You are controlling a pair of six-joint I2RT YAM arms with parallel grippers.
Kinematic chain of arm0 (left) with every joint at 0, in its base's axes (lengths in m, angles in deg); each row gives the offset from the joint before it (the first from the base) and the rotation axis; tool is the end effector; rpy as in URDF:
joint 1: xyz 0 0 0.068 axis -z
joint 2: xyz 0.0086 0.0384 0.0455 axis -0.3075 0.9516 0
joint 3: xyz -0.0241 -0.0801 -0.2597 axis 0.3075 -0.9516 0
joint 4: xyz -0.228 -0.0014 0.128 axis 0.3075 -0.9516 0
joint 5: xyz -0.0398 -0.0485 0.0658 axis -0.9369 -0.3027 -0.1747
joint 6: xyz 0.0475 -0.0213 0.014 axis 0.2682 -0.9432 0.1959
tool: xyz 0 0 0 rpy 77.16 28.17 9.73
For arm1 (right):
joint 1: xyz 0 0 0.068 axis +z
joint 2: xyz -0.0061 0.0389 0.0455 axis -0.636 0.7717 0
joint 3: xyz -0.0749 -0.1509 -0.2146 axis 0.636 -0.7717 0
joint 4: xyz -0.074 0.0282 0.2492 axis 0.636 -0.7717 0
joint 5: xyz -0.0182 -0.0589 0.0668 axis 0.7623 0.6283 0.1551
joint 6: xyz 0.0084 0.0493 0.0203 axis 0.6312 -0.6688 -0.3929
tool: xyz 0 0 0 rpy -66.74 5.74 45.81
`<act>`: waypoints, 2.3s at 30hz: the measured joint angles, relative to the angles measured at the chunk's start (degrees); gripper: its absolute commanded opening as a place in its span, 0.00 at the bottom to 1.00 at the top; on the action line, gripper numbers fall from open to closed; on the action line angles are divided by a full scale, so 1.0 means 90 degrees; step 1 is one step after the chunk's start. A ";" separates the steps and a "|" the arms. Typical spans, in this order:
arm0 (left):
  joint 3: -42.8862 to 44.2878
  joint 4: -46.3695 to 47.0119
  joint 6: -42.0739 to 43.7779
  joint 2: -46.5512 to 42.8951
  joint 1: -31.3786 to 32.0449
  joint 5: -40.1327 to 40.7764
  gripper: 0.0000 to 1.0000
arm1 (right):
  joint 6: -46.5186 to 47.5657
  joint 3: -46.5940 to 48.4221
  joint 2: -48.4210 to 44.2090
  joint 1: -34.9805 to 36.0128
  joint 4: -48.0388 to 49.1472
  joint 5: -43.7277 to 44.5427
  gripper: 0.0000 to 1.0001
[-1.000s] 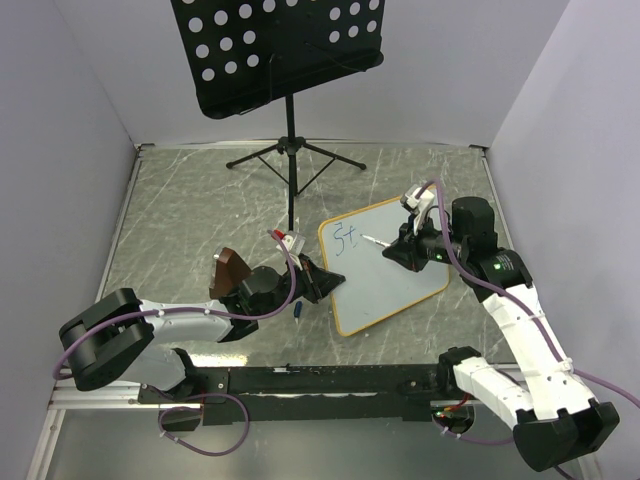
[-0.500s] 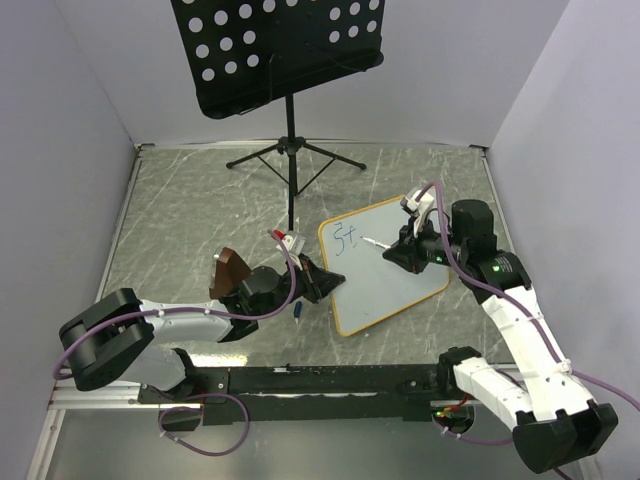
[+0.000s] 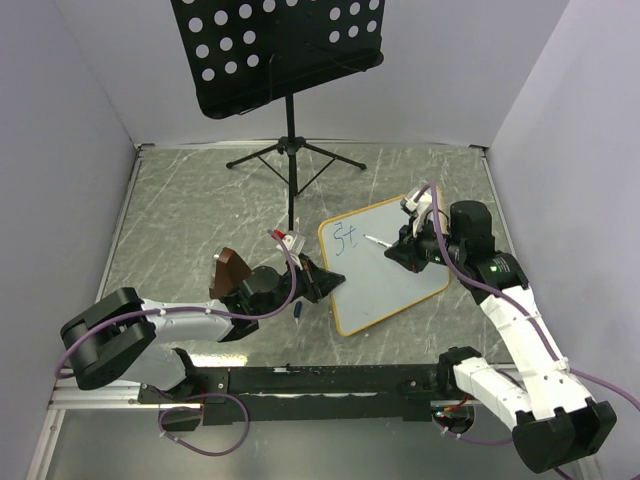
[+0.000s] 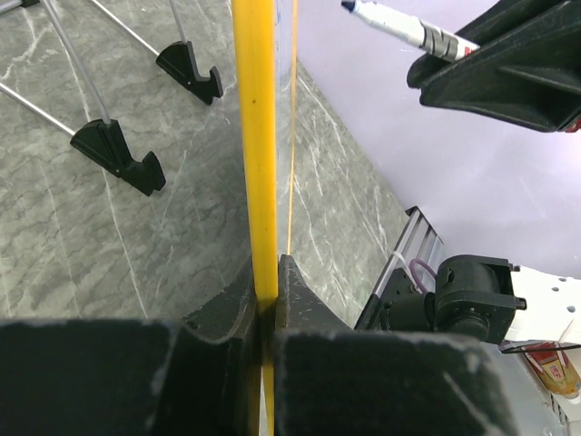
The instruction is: Write a sentence on the whiteboard
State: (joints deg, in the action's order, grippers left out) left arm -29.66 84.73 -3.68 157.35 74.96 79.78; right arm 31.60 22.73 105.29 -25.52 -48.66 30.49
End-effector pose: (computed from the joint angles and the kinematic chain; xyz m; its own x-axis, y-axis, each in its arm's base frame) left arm 0.1493 -0.2291 0.2136 -0.5766 -0.3575 -0.7347 0.5933 0.4350 -0.6773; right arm 0.1720 0.0645 0.3346 -0.3164 -0.3032 -0.8989 -0.7928 0.6048 0.0751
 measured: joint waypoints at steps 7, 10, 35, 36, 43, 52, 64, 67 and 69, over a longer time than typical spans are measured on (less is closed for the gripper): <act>0.0000 0.0019 -0.0005 0.0017 -0.0017 -0.0036 0.01 | -0.0146 0.0000 0.0131 0.0000 0.0223 0.0129 0.00; 0.0000 0.0044 -0.0002 0.0027 -0.0022 -0.0044 0.01 | -0.0219 0.0000 0.0226 0.0002 0.0304 0.0136 0.00; 0.0000 0.0090 -0.0073 0.0095 -0.0039 -0.0056 0.01 | -0.0396 0.0000 0.0600 0.0170 0.0568 0.0206 0.00; 0.0000 0.0090 -0.0073 0.0095 -0.0041 -0.0056 0.01 | -0.0374 -0.0002 0.0600 0.0170 0.0542 0.0197 0.00; 0.0000 0.0090 -0.0073 0.0095 -0.0041 -0.0056 0.01 | -0.0112 -0.0117 0.0510 0.0170 0.0236 0.0049 0.00; 0.0000 0.0090 -0.0073 0.0095 -0.0044 -0.0056 0.01 | 0.0007 -0.0248 0.0415 0.0170 0.0036 0.0007 0.00; 0.0000 0.0073 -0.0168 0.0097 -0.0083 -0.0005 0.01 | -0.0131 0.0015 0.0753 0.0172 0.0112 0.0010 0.00; 0.0000 0.0075 -0.0170 0.0097 -0.0083 -0.0005 0.01 | -0.0168 0.0085 0.0801 0.0175 0.0136 0.0029 0.00; 0.0000 0.0075 -0.0168 0.0097 -0.0083 -0.0005 0.01 | -0.0214 0.0129 0.0833 0.0175 0.0165 0.0058 0.00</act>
State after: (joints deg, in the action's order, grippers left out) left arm -29.66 85.40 -5.19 158.22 74.22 79.74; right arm 29.67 23.89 112.79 -23.94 -47.17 31.01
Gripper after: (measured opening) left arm 0.070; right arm 0.187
